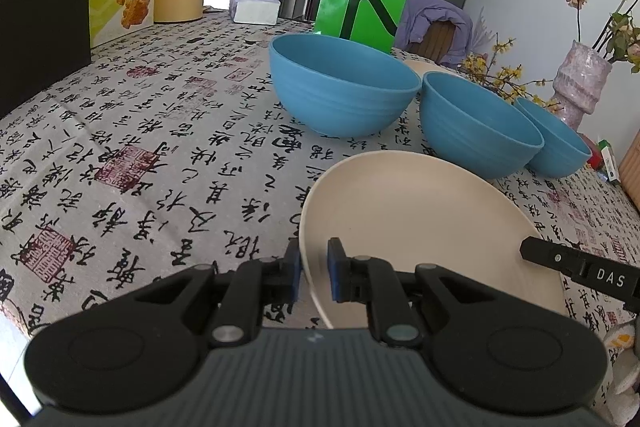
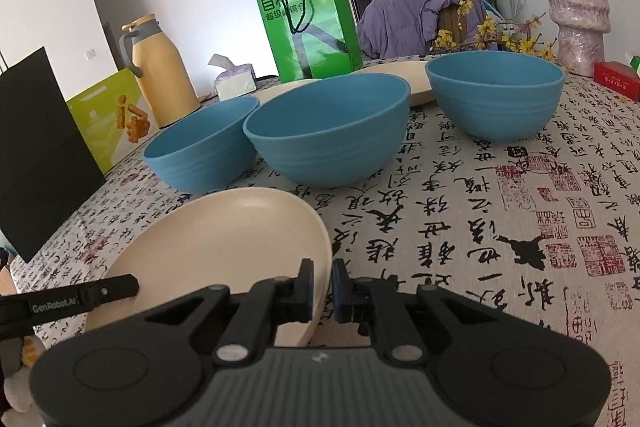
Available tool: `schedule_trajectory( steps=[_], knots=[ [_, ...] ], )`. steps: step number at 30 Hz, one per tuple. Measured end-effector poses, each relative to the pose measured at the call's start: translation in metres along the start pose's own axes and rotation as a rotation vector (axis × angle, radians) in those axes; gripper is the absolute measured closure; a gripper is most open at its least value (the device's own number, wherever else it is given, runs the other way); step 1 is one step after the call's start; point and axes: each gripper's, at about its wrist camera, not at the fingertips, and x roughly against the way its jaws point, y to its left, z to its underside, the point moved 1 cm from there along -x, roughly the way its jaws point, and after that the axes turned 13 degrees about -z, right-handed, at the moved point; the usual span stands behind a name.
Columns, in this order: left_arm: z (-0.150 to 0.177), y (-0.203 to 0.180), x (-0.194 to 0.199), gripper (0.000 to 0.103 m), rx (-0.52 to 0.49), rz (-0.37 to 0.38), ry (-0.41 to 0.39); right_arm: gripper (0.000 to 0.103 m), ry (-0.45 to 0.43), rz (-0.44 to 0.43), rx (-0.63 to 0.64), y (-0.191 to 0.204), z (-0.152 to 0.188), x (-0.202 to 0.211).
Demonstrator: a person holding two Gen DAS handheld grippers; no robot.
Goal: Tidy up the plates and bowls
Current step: 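Lower the held cream plates onto the cloth beside the blue bowls with both grippers, then open both grippers to release the cream plates, then move both grippers past the blue bowls toward the cream plates by the green bag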
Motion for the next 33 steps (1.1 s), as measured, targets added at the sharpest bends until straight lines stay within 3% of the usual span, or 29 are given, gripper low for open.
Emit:
schedule_trajectory(
  steps=[9,11,13,16,17,19,23,25,29,33],
  knots=[
    [-0.002,0.003,0.0,0.089,0.014,0.009,0.013,0.089,0.016,-0.048,-0.046,-0.006,-0.003,0.003],
    [-0.003,0.004,0.001,0.084,0.021,0.013,0.013,0.085,0.015,-0.065,-0.062,-0.008,-0.004,0.005],
    [-0.004,0.006,0.002,0.062,0.035,0.009,0.007,0.072,0.01,-0.08,-0.069,-0.01,-0.005,0.008],
    [-0.006,0.009,0.006,0.055,0.034,-0.011,-0.02,0.046,-0.01,-0.082,-0.052,-0.008,-0.007,0.014],
    [-0.007,0.009,0.007,0.052,0.035,-0.012,-0.021,0.041,-0.017,-0.085,-0.047,-0.007,-0.007,0.016],
    [-0.009,0.011,0.008,0.033,0.047,-0.009,-0.023,0.037,-0.026,-0.092,-0.045,-0.008,-0.009,0.019],
    [-0.012,0.012,0.016,0.014,0.033,-0.006,-0.067,0.015,-0.041,-0.095,-0.059,-0.01,-0.011,0.023],
    [-0.013,0.012,0.019,0.0,0.026,-0.007,-0.085,0.014,-0.05,-0.091,-0.054,-0.009,-0.013,0.025],
    [-0.016,0.014,0.025,0.0,0.022,0.012,-0.114,0.0,-0.052,-0.113,-0.065,-0.012,-0.016,0.028],
    [-0.018,0.016,0.028,0.0,0.018,-0.002,-0.13,0.0,-0.068,-0.085,-0.052,-0.014,-0.018,0.033]
  ],
)
